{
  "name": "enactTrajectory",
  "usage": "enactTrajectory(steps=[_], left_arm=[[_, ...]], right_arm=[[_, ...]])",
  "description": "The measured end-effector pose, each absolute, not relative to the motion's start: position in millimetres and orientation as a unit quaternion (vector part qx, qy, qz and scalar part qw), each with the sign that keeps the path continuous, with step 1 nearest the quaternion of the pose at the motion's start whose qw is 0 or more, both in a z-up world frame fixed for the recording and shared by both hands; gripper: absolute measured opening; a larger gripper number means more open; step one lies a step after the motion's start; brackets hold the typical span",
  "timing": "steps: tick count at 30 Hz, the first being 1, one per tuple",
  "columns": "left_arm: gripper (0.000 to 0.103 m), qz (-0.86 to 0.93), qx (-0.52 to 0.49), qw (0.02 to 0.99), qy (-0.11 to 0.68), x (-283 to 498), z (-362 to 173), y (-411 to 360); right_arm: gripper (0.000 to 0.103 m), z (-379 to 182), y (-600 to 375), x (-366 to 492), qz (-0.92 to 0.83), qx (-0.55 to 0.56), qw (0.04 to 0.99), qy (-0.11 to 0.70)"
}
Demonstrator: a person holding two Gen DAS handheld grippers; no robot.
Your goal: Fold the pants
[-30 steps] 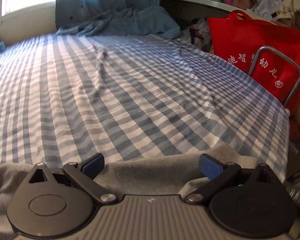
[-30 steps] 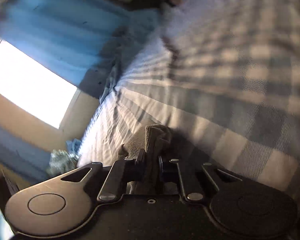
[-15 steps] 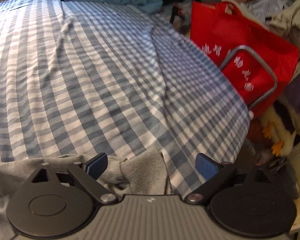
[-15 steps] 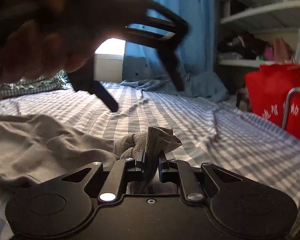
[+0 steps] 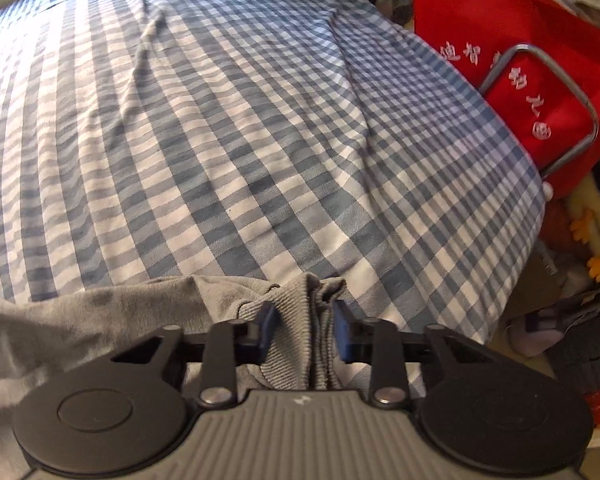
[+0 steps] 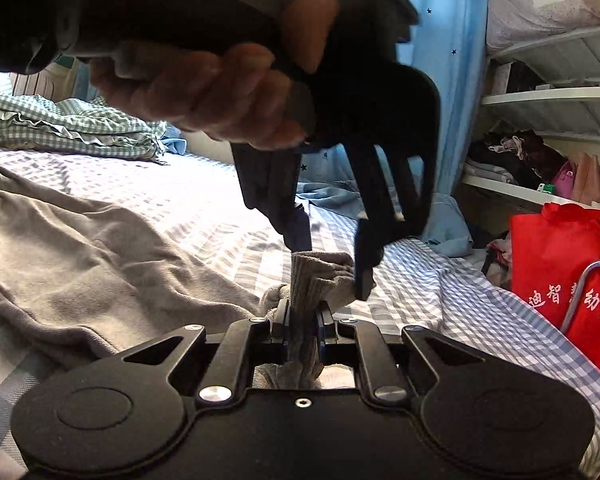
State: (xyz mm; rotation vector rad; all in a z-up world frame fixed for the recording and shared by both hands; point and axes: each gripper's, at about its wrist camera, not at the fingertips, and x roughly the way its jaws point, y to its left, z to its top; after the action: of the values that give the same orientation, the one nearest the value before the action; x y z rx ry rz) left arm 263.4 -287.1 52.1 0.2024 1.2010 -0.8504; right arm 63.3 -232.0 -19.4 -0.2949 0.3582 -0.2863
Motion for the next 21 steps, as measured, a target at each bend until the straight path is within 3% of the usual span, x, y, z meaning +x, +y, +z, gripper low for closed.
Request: enactTrajectory(steps=[8,21], left_arm=[[0.015,-0.416,0.012,0.744,0.523,263.7,66.1,-241.7],[0.012,-0.418,-0.139,0.770,0.462,267.7,91.7,-98.8]], right_arm=[[0.013,-11.2,-216.8,57.9,-0.131,-0.169,0.964,0.160],[0.013,27.8,-157.2,49.9,-0.044,-0.223,0.967,0.116]])
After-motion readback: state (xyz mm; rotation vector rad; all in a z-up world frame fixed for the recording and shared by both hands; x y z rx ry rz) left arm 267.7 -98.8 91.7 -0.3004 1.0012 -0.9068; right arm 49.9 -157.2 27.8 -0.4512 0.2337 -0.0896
